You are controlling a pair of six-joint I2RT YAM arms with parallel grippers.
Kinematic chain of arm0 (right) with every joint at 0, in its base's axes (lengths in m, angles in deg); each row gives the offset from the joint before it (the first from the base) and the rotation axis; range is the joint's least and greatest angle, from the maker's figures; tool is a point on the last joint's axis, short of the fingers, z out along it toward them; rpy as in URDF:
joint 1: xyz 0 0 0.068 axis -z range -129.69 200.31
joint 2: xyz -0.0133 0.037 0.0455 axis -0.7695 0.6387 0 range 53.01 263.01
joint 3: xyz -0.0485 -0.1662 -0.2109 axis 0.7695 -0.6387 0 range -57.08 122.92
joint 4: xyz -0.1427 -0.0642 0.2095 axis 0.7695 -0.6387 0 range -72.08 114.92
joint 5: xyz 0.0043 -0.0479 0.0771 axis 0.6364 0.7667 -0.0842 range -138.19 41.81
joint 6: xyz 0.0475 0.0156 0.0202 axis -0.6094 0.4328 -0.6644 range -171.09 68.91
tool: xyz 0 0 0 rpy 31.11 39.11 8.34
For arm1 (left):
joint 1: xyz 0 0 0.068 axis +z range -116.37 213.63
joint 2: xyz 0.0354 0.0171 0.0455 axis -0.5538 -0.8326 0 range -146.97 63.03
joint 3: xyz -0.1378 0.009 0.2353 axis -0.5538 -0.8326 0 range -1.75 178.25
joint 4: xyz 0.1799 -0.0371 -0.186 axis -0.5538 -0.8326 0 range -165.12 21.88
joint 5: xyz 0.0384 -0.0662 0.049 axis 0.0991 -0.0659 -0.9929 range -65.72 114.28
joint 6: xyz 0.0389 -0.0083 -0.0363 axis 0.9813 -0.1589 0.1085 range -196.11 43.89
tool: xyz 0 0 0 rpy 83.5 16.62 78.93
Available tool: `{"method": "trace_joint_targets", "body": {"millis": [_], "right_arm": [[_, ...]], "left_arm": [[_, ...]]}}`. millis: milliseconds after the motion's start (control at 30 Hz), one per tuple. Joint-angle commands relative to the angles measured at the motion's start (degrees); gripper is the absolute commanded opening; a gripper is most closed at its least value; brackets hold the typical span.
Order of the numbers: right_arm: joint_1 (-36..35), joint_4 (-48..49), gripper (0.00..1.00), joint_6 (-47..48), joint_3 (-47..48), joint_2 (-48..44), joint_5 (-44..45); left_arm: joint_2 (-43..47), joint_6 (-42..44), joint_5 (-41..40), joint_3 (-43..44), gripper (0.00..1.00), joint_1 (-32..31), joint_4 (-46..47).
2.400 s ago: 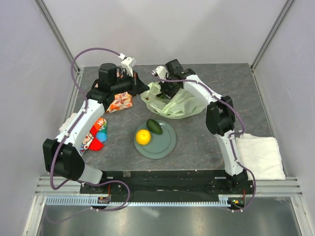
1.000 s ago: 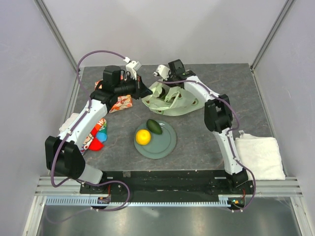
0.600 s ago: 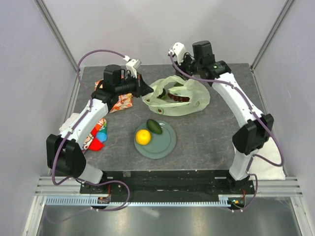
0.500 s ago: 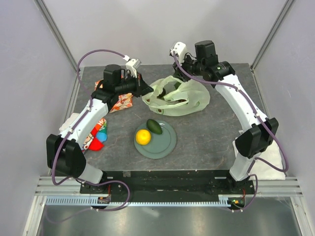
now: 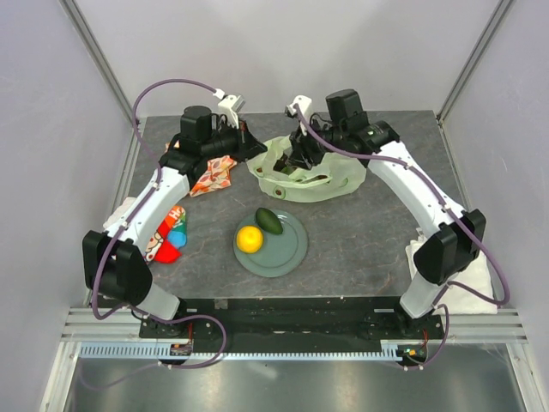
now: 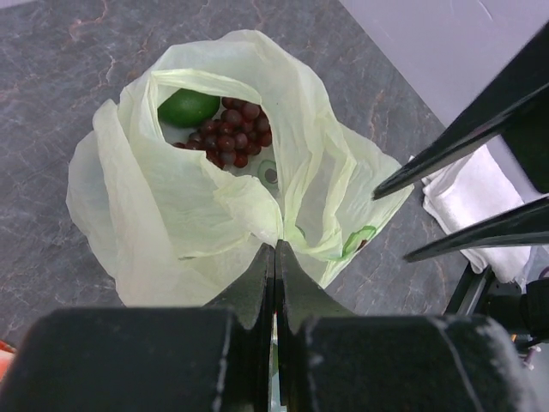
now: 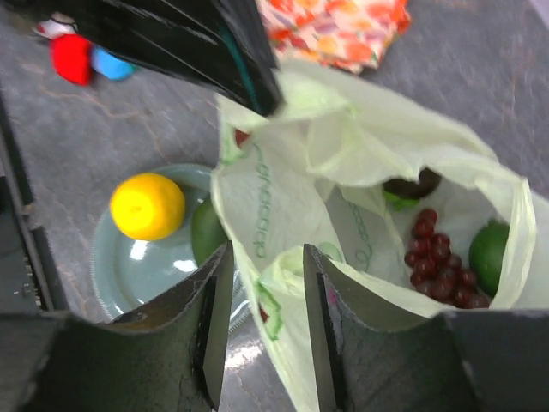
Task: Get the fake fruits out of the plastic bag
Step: Adjust the plastic bag at the center of the board.
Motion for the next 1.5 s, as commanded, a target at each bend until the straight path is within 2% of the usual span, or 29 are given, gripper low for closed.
{"method": "trace_joint_targets", "body": {"millis": [0,200,333,467,533,667,767,867,900,967,1067,1133,1233,1367,1400,1467], "right_arm": [[0.59,2.77,0.44,0.1,-2.2,6.75,9.84],[5.68,1.8,0.39,-2.79,1.05,19.69,16.87],[11.38,0.4,0.37,0.01,0.97,21.47,23.98],[17.45,-0.31,0.36,2.3,-8.83,15.25,27.68],[20.17,-0.57,0.36,4.84,-13.86,9.19,30.05],[22.3,-0.92,0.36,8.71,-29.74,-3.81,32.17],[22.3,-0.31,0.41,9.95,-38.1,-16.63,29.11],[20.37,1.44,0.47,10.74,-40.69,-20.53,24.9],[20.02,1.71,0.52,11.35,-40.17,-20.54,23.48],[18.35,1.89,0.53,12.67,-37.28,-18.97,19.72],[17.2,-0.65,0.51,17.76,-31.74,-15.19,14.27],[16.94,-5.66,0.49,23.38,-28.06,-13.69,11.0],[16.5,-7.87,0.48,25.24,-26.72,-13.25,8.01],[15.97,-10.15,0.47,24.45,-27.33,-13.51,4.41],[15.79,-10.33,0.44,24.28,-27.59,-13.42,3.79],[15.71,-10.42,0.43,22.35,-28.56,-13.86,2.21]], "left_arm": [[0.05,0.21,0.41,2.9,0.02,-0.22,0.2],[-0.03,0.29,1.02,0.7,0.02,-0.48,0.12],[-1.78,0.64,1.81,1.31,0.02,-2.23,-0.15],[-3.89,3.36,1.64,2.37,0.02,-5.58,-1.38],[-4.51,4.16,1.02,2.28,0.02,-7.59,-1.73],[-4.69,3.99,0.76,1.93,0.02,-9.8,-2.17],[-4.78,4.69,0.85,1.76,0.02,-11.29,-2.35],[-5.04,6.79,-0.82,2.54,0.02,-12.79,-2.43],[-4.87,7.67,-2.74,3.33,0.02,-13.4,-2.43],[-3.99,10.13,-4.86,4.39,0.02,-15.25,-2.0],[-1.28,14.17,-11.86,3.35,0.02,-18.23,1.68],[0.05,15.24,-14.87,2.29,0.02,-19.47,5.82],[-0.55,10.07,-20.85,3.86,0.02,-19.38,5.05],[-2.66,-0.64,-18.16,6.41,0.02,-18.42,4.6],[-3.62,-6.59,-18.14,6.68,0.02,-17.46,4.25],[-4.6,-11.29,-19.36,7.2,0.02,-16.49,3.46]]}}
